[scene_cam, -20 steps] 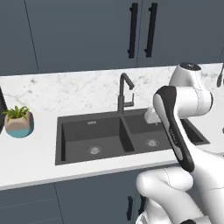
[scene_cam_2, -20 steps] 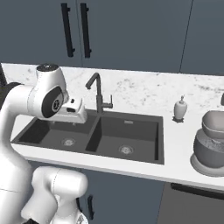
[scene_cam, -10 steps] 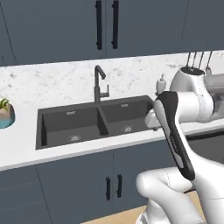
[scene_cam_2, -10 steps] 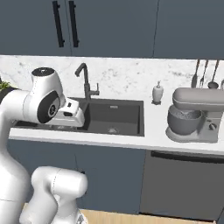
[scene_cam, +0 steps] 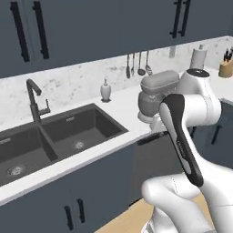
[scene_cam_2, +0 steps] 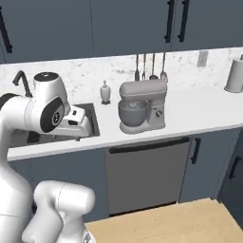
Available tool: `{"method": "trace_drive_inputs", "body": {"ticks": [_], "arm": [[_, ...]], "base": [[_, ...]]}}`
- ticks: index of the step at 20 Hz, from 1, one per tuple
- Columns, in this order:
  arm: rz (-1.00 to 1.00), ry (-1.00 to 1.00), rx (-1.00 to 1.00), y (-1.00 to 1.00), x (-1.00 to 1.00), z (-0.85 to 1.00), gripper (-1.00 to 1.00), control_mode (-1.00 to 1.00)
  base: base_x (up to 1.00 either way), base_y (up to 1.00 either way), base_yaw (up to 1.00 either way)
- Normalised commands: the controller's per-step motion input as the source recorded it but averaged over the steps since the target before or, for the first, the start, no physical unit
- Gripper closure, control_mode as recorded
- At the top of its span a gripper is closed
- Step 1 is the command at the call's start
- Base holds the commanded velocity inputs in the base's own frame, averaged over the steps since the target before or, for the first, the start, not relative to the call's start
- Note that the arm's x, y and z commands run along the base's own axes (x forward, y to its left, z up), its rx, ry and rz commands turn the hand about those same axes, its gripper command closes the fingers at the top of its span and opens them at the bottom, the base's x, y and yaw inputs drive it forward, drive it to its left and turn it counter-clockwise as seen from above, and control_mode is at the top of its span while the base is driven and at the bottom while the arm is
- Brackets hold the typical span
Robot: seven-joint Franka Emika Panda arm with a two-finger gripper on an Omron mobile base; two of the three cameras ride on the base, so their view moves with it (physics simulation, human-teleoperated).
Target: Navigate to the stove.
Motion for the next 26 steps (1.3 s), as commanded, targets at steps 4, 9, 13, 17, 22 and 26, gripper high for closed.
{"method": "trace_drive_inputs", "body": {"ticks": [4, 9, 13, 17, 22, 26], "arm": [[0.0, 0.0, 0.0, 0.0, 0.0, 0.0, -1.0, 1.0], [0.0, 0.0, 0.0, 0.0, 0.0, 0.0, -1.0, 1.0], [0.0, 0.0, 0.0, 0.0, 0.0, 0.0, -1.0, 1.0], [0.0, 0.0, 0.0, 0.0, 0.0, 0.0, -1.0, 1.0], [0.0, 0.0, 0.0, 0.0, 0.0, 0.0, -1.0, 1.0], [0.0, 0.0, 0.0, 0.0, 0.0, 0.0, -1.0, 1.0]], "base": [[0.0, -0.48, -0.61], [-0.07, -0.52, -0.6], [-0.19, -0.49, -0.6], [-0.04, -0.54, -0.61], [0.09, -0.66, -0.53], [0.15, -0.67, -0.45]]}}
